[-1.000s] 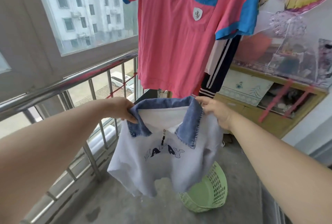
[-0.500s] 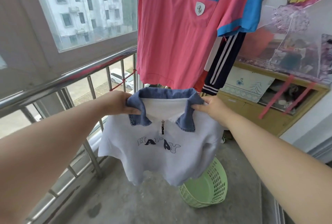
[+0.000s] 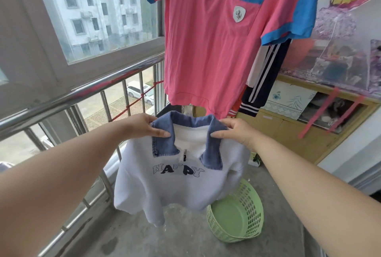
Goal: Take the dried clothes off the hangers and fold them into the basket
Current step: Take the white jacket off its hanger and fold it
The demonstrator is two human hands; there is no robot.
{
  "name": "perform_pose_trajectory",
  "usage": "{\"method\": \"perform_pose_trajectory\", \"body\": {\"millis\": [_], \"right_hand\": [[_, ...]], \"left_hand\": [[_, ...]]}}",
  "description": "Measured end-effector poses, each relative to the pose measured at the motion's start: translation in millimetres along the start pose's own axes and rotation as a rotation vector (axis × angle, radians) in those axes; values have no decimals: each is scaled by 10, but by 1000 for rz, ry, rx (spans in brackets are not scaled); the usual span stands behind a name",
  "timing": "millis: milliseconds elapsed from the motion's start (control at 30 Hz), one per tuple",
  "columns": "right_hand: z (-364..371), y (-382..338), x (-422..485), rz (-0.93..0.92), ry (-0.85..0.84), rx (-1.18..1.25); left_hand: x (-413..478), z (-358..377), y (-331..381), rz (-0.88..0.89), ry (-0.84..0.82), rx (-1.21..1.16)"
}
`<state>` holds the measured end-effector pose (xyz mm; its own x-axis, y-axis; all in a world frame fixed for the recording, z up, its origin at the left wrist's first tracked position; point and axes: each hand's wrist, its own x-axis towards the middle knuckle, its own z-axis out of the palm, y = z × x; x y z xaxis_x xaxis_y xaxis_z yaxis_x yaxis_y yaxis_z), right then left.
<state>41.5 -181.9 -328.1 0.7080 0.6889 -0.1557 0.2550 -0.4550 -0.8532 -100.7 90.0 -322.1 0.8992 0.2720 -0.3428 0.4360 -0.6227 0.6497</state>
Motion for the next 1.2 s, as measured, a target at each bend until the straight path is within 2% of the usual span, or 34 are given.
{"method": "perform_pose_trajectory", "body": {"millis": [133, 300, 500, 567, 700, 833, 900, 967, 1100, 1200], "right_hand": [[-1, 13, 13, 76, -45, 44], [-17, 44, 53, 44, 50, -42], [-22, 11, 36, 12, 54, -235], [9, -6, 42, -14, 127, -369], [147, -167, 6, -103, 340, -714], [405, -368, 27, -116, 477, -848], [518, -465, 65, -26, 502, -804], [605, -542, 122, 85, 512, -661], [733, -592, 268, 294, 456, -150], [794, -594, 272, 320, 497, 199]], "left_hand": [[45, -64, -60, -16, 84, -25], [42, -92, -40, 43, 162, 16], [44, -82, 10, 15, 169, 106], [50, -62, 50, 11, 202, 155], [38, 21, 196, 14, 489, 367], [38, 207, 391, 4, 608, 354], [53, 312, 478, 12, 613, 318], [78, 418, 554, 38, 594, 257], [94, 590, 656, 83, 465, 7], [108, 627, 642, 90, 319, -160]]}}
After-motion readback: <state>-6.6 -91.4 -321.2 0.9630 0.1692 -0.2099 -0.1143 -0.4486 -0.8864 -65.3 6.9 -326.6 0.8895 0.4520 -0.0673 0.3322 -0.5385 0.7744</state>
